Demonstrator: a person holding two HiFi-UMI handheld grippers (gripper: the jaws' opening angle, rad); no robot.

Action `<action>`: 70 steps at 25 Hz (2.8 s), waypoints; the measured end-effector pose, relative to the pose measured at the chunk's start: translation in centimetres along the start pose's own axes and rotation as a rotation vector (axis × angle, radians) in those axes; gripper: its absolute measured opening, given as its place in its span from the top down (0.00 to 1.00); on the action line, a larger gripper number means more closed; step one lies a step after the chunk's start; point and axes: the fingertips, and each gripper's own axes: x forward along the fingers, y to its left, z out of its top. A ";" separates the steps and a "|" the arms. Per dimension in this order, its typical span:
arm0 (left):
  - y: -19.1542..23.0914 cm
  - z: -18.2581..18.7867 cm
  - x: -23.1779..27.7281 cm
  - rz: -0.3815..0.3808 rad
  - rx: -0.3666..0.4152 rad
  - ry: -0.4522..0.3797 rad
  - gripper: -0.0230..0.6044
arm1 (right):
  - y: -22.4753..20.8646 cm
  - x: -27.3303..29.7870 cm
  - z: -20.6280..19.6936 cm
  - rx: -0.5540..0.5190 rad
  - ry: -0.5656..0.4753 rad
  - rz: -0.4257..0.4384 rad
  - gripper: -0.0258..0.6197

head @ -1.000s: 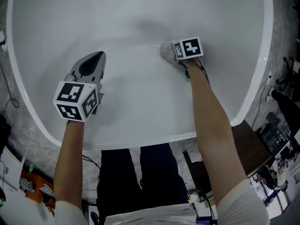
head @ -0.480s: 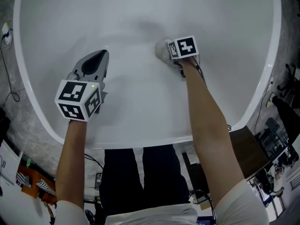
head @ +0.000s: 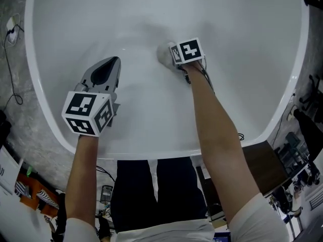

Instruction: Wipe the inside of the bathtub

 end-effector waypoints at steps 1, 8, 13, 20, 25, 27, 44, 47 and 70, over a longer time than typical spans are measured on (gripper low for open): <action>0.2 0.0 -0.1 0.001 -0.003 -0.002 0.95 | 0.7 0.2 0.3 -0.007 -0.001 0.005 0.81; 1.3 0.0 -1.0 0.025 -0.023 -0.022 0.95 | 5.3 1.9 2.5 -0.041 -0.017 0.058 0.81; 1.6 0.1 -1.8 0.026 -0.022 -0.039 0.95 | 9.2 3.1 4.1 -0.061 -0.030 0.098 0.81; 1.8 -0.6 -2.2 0.020 -0.033 -0.039 0.95 | 13.6 4.2 5.7 -0.096 -0.051 0.149 0.81; 2.3 -0.8 -2.7 0.024 -0.038 -0.040 0.95 | 17.1 4.0 6.7 -0.133 -0.072 0.208 0.81; 2.5 -0.8 -2.9 0.029 -0.043 -0.040 0.95 | 18.0 3.7 7.0 -0.148 -0.077 0.222 0.81; 1.4 0.2 -5.1 0.026 -0.044 -0.038 0.95 | 22.0 -2.2 5.7 -0.188 -0.130 0.408 0.81; 0.8 0.9 -5.5 0.024 -0.040 -0.042 0.95 | 22.7 -3.7 5.5 -0.197 -0.144 0.448 0.81; -2.7 4.7 -14.7 0.051 -0.017 -0.087 0.95 | 30.2 -15.8 2.2 -0.255 -0.197 0.598 0.81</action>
